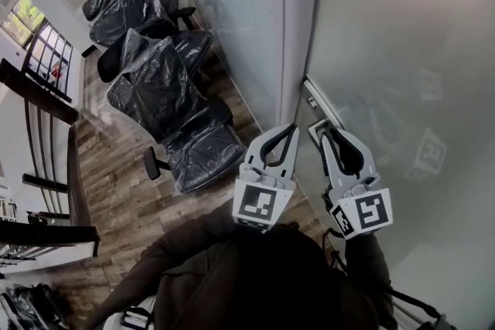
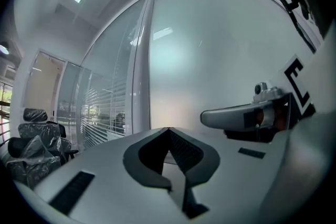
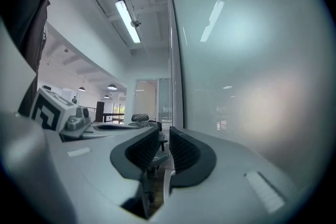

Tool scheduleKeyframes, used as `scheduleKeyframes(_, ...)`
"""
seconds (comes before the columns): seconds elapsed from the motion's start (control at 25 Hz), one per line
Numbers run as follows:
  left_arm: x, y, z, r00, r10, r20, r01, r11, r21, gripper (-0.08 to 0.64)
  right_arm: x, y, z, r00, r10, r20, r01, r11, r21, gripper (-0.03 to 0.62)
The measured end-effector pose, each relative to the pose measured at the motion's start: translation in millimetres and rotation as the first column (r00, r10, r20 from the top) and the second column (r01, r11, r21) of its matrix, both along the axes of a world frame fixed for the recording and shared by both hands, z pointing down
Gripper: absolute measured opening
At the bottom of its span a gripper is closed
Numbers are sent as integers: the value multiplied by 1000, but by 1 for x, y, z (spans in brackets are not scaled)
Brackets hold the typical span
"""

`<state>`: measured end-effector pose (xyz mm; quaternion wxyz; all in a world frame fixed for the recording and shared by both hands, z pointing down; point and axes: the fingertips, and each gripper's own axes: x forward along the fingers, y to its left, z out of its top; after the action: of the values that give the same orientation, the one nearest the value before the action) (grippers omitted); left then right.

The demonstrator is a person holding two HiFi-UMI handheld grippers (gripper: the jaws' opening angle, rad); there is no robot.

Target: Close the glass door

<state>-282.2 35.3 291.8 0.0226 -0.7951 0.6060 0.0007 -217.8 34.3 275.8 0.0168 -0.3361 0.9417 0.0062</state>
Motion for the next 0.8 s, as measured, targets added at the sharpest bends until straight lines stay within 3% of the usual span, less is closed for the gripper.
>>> scheduleKeyframes(0.08,-3,5,-2,1000,-5,3,5,1000,16,-3,3,4,-7,999,23,25,-23,1000,12,61)
scheduleKeyframes(0.2,0,12,-4,1000,0,7,0,1000,31,-3,5,9,-5,997,53,55,-54,999,6,2)
scheduleKeyframes(0.44,14,14,0,998,13,-54,-13,1000,6,-3,8,14,7,995,63,75,-62,998,-15,2)
scheduleKeyframes(0.6,23,8,-5,999,34,28,-35,999,13,-3,12,11,1,995,60,81,-59,998,-12,2)
scheduleKeyframes(0.8,42,3,-9,998,51,21,-51,999,6,-3,32,10,-1,992,91,85,-90,996,-16,2)
